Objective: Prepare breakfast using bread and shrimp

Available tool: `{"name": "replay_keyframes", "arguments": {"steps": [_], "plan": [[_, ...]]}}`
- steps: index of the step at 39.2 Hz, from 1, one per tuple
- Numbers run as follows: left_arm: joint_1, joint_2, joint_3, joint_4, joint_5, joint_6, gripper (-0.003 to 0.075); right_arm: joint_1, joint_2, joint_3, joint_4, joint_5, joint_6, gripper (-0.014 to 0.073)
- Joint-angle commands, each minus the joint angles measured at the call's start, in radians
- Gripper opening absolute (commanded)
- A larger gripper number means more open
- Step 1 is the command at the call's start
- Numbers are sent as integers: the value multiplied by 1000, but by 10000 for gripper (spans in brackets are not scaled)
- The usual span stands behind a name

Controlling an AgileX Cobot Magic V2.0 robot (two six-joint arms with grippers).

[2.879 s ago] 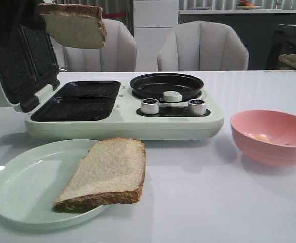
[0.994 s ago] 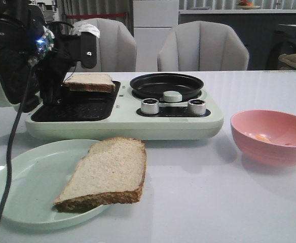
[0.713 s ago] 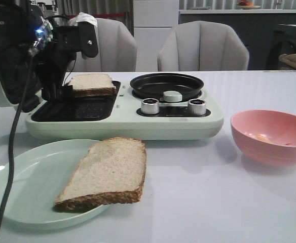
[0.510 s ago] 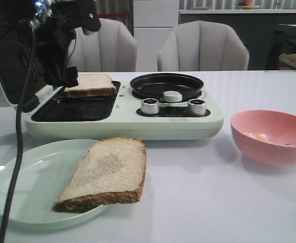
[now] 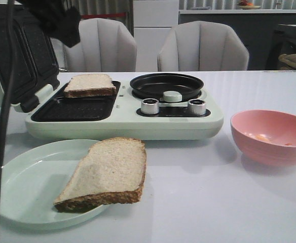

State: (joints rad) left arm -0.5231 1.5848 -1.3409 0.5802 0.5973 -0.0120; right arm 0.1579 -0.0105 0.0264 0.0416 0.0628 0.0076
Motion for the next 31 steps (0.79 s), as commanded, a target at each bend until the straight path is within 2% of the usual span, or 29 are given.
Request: {"name": "replay_keyframes", "arguments": {"steps": [1,7,14,26,31], "plan": [[-18,-122,-27,-76,18,-12,654,-5,-21,-16,-6,-77,-8,174],[-18,-261,-3,-176,58,-12,654,-5,-21,-16,-6,-77,-8,174],[-6,-485,135,-224,43,-12,654,-5,-21,-16,-6,-77,-8,174],[168,-816,436,-389,4,-6,652,-5,-21,-16,-6,-77,-8,174],[228,-934,526,-439,-1,-1,627,-5,-21,-16,-6,-77,-8,174]]}}
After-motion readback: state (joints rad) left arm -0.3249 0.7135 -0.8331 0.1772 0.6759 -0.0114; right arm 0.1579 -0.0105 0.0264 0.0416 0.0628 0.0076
